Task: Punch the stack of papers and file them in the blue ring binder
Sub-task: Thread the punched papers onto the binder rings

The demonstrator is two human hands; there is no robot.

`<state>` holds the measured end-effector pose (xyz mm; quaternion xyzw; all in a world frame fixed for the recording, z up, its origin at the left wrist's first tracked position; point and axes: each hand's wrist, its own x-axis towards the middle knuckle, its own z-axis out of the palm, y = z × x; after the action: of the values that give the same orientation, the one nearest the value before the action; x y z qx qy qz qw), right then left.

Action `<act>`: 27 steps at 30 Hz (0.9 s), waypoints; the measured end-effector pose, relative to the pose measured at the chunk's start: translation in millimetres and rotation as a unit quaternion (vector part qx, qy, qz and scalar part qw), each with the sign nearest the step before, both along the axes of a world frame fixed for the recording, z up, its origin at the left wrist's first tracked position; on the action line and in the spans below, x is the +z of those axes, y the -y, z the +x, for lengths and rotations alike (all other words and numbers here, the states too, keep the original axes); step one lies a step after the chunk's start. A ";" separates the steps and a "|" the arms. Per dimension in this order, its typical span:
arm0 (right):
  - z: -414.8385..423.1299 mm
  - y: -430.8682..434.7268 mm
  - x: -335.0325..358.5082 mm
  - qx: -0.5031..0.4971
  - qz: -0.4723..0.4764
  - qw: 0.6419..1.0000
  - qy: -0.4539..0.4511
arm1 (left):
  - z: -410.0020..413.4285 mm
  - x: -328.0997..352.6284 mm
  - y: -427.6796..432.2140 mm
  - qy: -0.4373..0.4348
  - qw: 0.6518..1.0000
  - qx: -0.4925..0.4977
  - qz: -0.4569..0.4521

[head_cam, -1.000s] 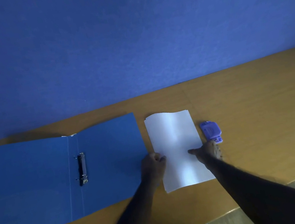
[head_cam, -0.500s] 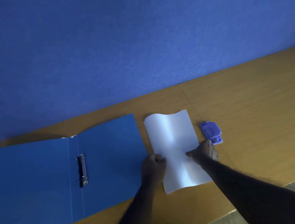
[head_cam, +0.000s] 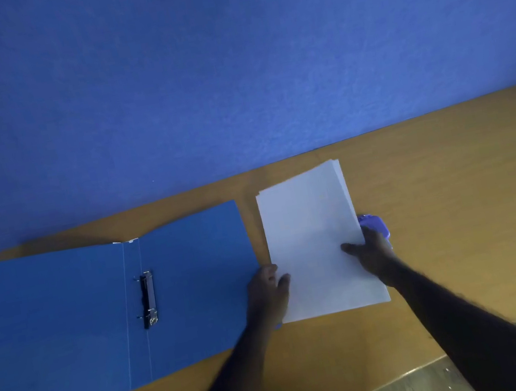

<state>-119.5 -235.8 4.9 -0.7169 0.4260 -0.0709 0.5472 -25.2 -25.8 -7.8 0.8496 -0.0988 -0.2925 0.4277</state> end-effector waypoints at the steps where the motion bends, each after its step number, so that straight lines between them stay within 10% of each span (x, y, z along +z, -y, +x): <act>1: 0.9 2.1 5.0 -0.002 0.002 1.000 0.026 | 5.1 2.5 -1.6 0.015 1.000 0.007 -0.015; 7: 15.6 -1.8 45.3 0.040 0.037 0.988 0.146 | 53.0 37.7 -0.9 -0.002 0.987 0.056 -0.150; 12: 48.3 -33.2 75.2 0.066 0.029 0.974 0.216 | 80.6 76.6 -21.6 0.162 0.960 0.096 -0.206; 27: 83.7 -115.7 48.6 0.071 0.074 0.968 0.229 | 73.7 55.2 -88.4 0.232 0.943 0.138 -0.195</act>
<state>-35.7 -120.1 53.5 -0.6677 0.2415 -0.1629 0.6851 48.5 62.6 47.3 0.7990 -0.1321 -0.0009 0.5866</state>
